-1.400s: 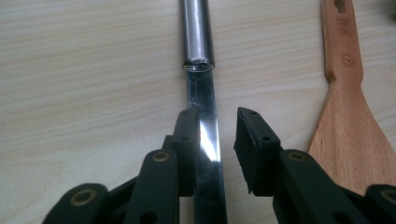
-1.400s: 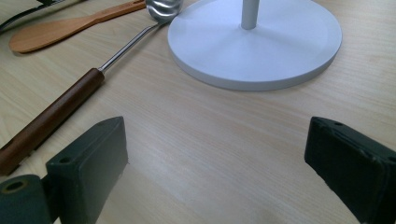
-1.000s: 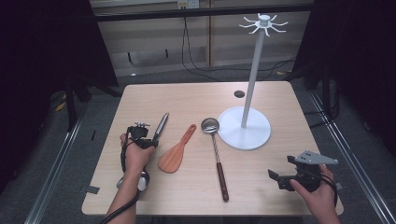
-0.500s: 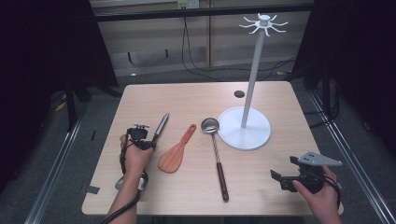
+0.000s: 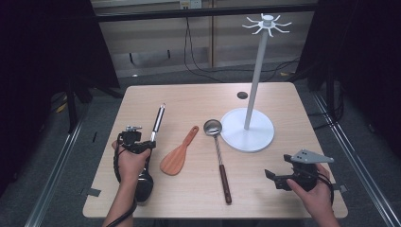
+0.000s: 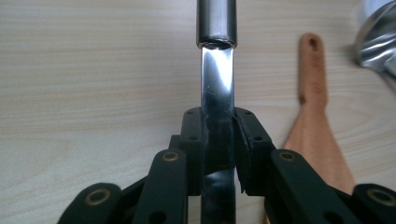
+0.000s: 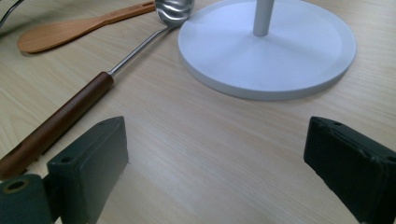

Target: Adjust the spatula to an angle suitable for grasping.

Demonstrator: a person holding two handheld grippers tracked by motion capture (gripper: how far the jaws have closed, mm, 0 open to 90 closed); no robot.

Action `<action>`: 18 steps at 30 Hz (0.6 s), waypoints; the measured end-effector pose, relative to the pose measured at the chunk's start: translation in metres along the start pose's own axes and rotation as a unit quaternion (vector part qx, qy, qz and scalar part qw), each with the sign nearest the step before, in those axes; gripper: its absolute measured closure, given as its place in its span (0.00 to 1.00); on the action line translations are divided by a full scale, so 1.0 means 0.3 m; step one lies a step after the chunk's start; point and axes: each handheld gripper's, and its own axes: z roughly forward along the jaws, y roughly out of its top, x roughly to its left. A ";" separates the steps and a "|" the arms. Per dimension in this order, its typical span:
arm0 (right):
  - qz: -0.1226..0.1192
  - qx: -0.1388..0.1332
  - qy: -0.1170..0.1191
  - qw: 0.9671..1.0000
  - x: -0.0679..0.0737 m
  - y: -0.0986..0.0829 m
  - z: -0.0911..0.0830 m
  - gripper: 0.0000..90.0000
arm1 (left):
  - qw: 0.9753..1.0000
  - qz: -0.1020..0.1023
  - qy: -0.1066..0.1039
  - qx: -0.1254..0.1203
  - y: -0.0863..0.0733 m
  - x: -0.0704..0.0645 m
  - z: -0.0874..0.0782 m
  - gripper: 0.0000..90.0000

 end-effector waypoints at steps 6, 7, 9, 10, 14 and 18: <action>-0.012 -0.002 0.014 1.000 0.019 0.027 0.040 0.07 | 0.999 -0.003 -0.021 -0.036 0.003 -0.014 -0.061 0.84; -0.014 -0.004 0.018 1.000 0.022 0.032 0.049 0.07 | 0.998 -0.004 -0.032 -0.045 0.004 -0.019 -0.078 0.84; -0.014 -0.008 0.023 1.000 0.032 0.042 0.063 0.07 | 0.998 -0.005 -0.038 -0.053 0.002 -0.024 -0.098 0.84; -0.014 -0.008 0.023 1.000 0.032 0.042 0.063 0.07 | 0.998 -0.005 -0.038 -0.053 0.002 -0.024 -0.098 0.84; -0.020 -0.011 0.039 0.999 0.056 0.064 0.093 0.07 | 0.997 -0.009 -0.050 -0.061 -0.006 -0.030 -0.122 0.84; -0.042 -0.008 0.046 0.998 0.096 0.094 0.129 0.07 | 0.996 -0.005 -0.058 -0.066 -0.009 -0.048 -0.133 0.84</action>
